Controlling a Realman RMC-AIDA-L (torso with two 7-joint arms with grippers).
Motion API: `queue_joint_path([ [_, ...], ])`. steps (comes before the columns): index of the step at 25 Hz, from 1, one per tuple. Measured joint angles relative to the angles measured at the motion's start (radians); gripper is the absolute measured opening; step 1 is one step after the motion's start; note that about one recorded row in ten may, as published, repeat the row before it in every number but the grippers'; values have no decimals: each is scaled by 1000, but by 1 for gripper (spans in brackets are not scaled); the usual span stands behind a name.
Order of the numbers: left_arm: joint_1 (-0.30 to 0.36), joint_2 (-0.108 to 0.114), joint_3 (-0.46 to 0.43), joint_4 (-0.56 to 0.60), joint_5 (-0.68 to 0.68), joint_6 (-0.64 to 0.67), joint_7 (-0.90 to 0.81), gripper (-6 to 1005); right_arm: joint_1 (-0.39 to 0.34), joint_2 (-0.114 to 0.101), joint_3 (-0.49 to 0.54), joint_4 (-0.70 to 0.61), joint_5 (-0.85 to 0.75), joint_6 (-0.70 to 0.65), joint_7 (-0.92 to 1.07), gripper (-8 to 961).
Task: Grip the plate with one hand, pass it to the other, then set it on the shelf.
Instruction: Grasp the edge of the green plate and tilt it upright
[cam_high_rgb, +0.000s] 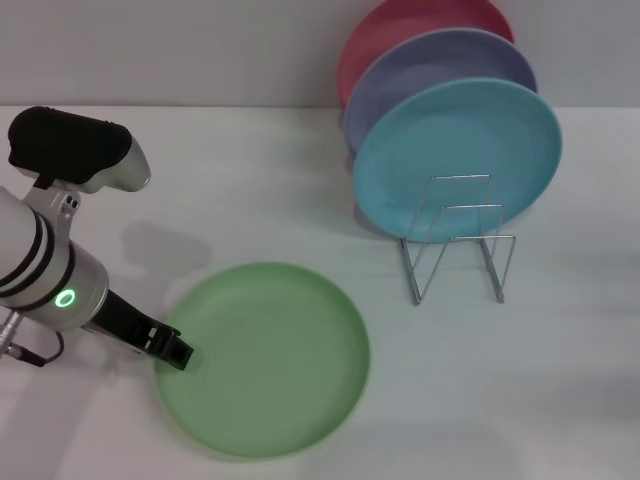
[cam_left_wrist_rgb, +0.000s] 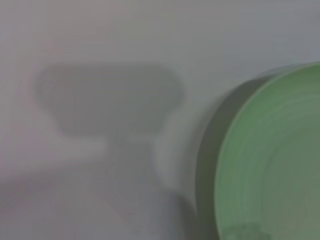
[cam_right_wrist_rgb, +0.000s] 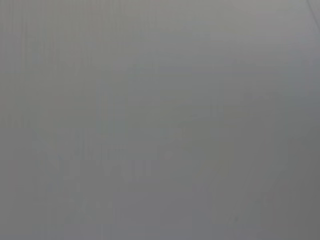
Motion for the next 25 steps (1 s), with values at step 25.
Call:
queue_joint_path([
  [25, -27, 0, 1, -17, 36, -7, 8, 264, 8, 0, 0, 2, 0, -2, 0, 734],
])
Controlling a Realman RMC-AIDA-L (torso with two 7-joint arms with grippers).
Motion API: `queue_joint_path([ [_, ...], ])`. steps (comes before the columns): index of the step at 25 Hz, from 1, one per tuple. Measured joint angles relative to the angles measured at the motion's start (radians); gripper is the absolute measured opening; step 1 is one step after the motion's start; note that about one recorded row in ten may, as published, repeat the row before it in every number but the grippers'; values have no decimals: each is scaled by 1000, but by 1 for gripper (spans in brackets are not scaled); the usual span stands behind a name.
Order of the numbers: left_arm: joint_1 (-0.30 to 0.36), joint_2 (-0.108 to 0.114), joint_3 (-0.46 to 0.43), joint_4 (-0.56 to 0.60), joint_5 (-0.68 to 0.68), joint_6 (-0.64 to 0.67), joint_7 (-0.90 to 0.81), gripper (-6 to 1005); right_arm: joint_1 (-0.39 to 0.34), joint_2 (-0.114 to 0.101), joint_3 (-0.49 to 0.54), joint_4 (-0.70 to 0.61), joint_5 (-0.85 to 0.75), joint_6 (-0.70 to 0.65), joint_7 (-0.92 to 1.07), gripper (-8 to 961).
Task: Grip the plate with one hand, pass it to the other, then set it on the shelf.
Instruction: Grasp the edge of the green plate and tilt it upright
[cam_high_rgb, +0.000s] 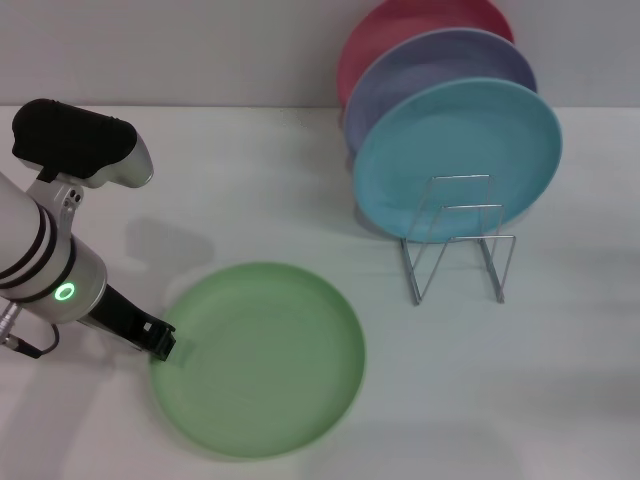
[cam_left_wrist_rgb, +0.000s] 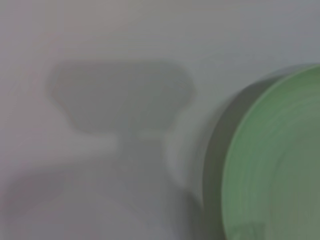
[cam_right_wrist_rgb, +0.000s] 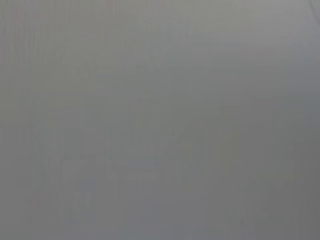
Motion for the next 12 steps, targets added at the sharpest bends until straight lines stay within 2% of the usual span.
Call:
queue_joint_path([
  [12, -21, 0, -1, -34, 1, 2, 6, 269, 3, 0, 0, 1, 0, -4, 0, 733],
])
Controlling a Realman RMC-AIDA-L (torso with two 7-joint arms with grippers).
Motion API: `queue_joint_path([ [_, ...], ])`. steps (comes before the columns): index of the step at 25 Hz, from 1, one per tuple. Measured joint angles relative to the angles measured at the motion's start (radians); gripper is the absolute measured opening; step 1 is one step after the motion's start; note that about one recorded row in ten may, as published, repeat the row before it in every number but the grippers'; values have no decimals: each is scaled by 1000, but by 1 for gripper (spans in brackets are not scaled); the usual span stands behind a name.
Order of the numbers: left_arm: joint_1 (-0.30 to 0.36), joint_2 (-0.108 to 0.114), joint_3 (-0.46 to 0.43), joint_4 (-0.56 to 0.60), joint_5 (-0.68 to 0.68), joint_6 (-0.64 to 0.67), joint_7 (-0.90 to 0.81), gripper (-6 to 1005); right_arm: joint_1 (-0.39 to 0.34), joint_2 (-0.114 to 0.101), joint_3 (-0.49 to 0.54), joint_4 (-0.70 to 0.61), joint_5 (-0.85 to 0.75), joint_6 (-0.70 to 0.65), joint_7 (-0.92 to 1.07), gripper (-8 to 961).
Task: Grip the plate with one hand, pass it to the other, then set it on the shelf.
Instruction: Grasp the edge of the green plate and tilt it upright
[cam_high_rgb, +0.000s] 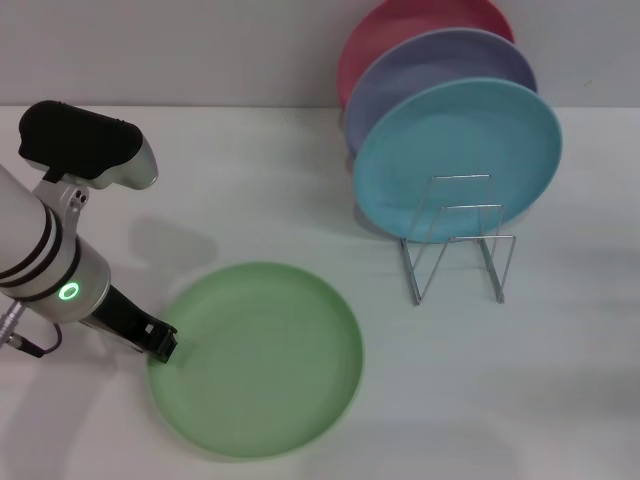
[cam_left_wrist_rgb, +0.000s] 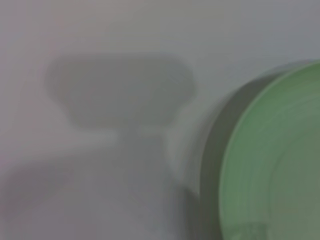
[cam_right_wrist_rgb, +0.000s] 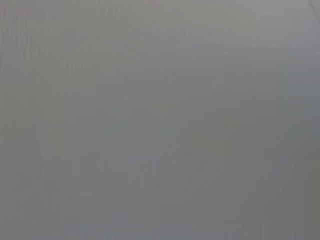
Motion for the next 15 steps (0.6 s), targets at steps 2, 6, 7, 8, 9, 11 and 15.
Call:
queue_joint_path([
  [2, -1, 0, 0, -1, 0, 0, 0, 269, 0, 0, 0, 0, 0, 0, 0, 733],
  [6, -3, 0, 0, -2, 0, 1, 3, 270, 0, 0, 0, 2, 0, -1, 0, 733],
  [7, -3, 0, 0, -2, 0, 2, 5, 270, 0, 0, 0, 2, 0, -1, 0, 734],
  [8, -3, 0, -1, -3, 0, 3, 9, 270, 0, 0, 0, 2, 0, -1, 0, 734],
  [9, -4, 0, -4, -5, 0, 3, 14, 270, 0, 0, 0, 2, 0, -1, 0, 734],
  [11, -5, 0, -5, -6, 0, 4, 14, 270, 0, 0, 0, 3, 0, -1, 0, 734],
  [15, -6, 0, -13, -6, 0, 4, 14, 179, 0, 0, 0, 4, 0, -1, 0, 734],
])
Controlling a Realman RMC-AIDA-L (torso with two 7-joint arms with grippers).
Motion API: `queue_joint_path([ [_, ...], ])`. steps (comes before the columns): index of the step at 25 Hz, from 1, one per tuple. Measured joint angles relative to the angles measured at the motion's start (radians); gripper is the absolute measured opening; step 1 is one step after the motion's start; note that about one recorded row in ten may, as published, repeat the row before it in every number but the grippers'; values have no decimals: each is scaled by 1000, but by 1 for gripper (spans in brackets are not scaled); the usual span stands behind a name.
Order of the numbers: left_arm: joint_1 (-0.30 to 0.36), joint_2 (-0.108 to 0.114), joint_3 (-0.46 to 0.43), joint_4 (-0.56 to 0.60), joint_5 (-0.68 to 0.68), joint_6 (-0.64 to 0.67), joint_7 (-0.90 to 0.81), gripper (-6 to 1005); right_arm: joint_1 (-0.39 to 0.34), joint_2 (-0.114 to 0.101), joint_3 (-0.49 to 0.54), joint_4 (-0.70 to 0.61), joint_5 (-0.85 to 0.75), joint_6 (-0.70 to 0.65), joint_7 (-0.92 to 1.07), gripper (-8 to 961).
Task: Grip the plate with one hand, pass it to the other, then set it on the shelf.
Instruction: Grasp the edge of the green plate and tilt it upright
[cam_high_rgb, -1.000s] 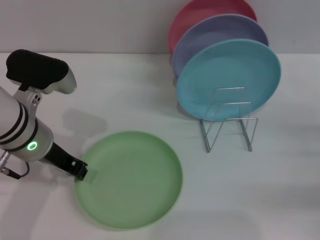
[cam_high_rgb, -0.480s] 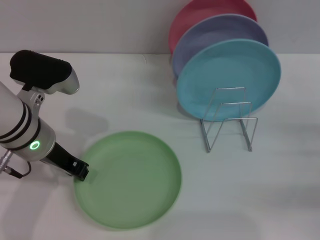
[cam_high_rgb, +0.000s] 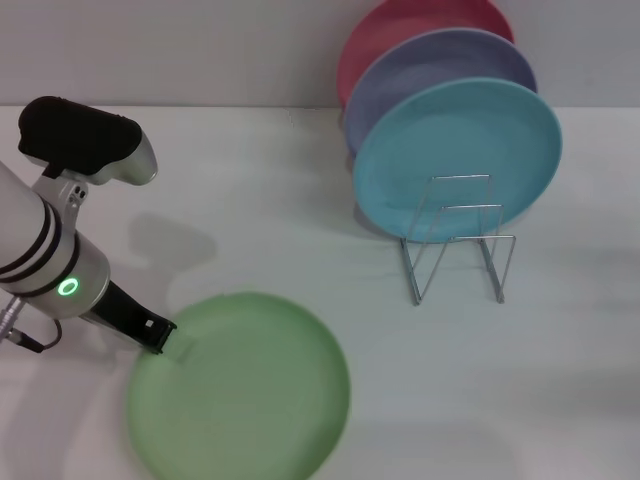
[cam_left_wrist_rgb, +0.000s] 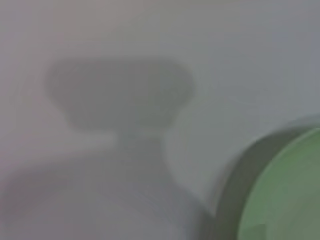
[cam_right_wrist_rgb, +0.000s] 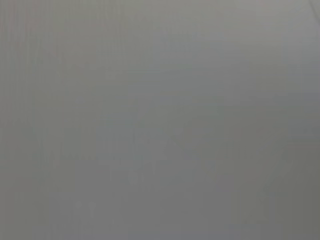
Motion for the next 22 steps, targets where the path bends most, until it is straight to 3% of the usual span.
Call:
queue_joint_path([
  [8, 0, 0, 0, 3, -2, 0, 15, 40, 0, 0, 0, -1, 1, 0, 0, 734],
  [16, -5, -1, -23, 11, -11, 0, 26, 38, 4, 0, 0, -5, 2, 0, 0, 735],
  [22, 6, -2, -121, 33, -53, 17, 77, 37, 5, 0, 0, -5, 2, 4, 0, 733],
])
